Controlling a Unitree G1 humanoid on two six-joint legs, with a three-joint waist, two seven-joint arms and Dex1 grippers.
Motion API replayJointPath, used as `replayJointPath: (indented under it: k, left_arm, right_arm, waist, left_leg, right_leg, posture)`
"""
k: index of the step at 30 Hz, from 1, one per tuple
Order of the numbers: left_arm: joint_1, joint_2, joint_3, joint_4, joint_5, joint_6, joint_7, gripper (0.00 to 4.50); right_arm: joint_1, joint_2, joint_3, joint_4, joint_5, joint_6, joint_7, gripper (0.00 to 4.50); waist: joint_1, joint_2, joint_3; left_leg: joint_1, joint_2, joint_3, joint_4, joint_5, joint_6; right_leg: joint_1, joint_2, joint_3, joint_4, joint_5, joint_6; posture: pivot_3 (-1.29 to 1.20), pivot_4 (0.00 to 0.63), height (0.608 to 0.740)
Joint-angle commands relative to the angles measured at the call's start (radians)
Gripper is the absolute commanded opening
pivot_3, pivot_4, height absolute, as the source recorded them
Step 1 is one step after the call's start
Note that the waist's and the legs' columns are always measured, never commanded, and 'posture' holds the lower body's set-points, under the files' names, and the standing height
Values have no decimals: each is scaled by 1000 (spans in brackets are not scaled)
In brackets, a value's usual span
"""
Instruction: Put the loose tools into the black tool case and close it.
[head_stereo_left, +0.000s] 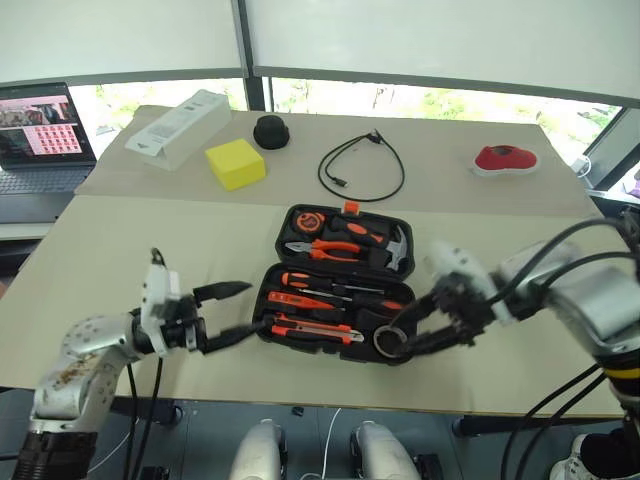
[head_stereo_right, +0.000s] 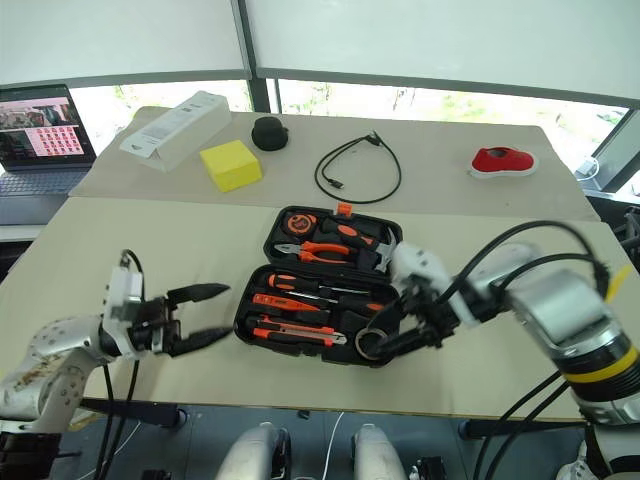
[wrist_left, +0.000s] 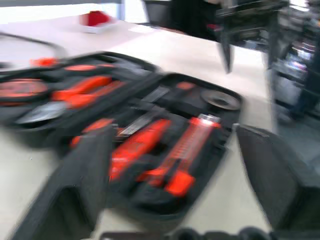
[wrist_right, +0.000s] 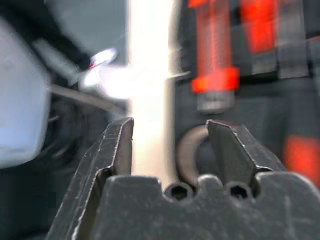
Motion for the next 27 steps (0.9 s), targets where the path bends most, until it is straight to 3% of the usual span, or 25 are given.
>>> replayJointPath:
  k: [1,2,4,7,11,18,27]
  left_arm:
    - [-114,-2,-40,117,120,-4,99,2180]
    - [-159,-10,-64,164,160,-6,129,1940]
    - [-238,-31,-103,249,220,-17,163,1068]
    - [-369,-84,-170,391,301,-23,202,20]
    - [-456,-120,-241,509,367,-30,170,20]
    - [-527,-181,-296,616,422,-94,129,20]
    - [-403,-145,-283,423,349,-36,-12,20]
  right_arm:
    - [53,71,-136,200,-54,-266,-59,1970]
    - [68,91,-153,264,-96,-367,-84,1772]
    - [79,122,-150,352,-181,-519,-133,970]
    - [79,184,-140,469,-284,-652,-260,18]
    - [64,249,-116,528,-361,-709,-338,18]
    - [82,310,-78,486,-371,-681,-329,18]
    - [157,314,-82,374,-328,-641,-279,18]
  waist:
    - [1,-1,0]
    - [3,-2,0]
    - [7,-2,0]
    - [8,-2,0]
    - [-2,-2,0]
    - [-7,-2,0]
    - [-8,-2,0]
  left_leg:
    - [1,0,0,0,0,0]
    - [1,0,1,0,0,0]
    - [2,-1,3,1,0,0]
    - [1,-2,4,1,0,0]
    - [0,-2,4,0,0,0]
    - [-2,-2,4,0,0,0]
    - [-6,-1,3,0,0,0]
  right_leg:
    - [1,0,0,-1,0,0]
    - [3,1,-1,-1,0,0]
    - [5,1,-2,-2,0,0]
    - [5,0,-2,-2,0,1]
    - [3,1,-1,-2,0,1]
    - [0,1,-1,0,1,1]
    - [-4,1,0,0,0,1]
  posture:
    - [0,150,740]
    - [0,150,740]
    - [0,150,740]
    - [0,150,740]
    - [0,150,740]
    - [0,150,740]
    - [0,150,740]
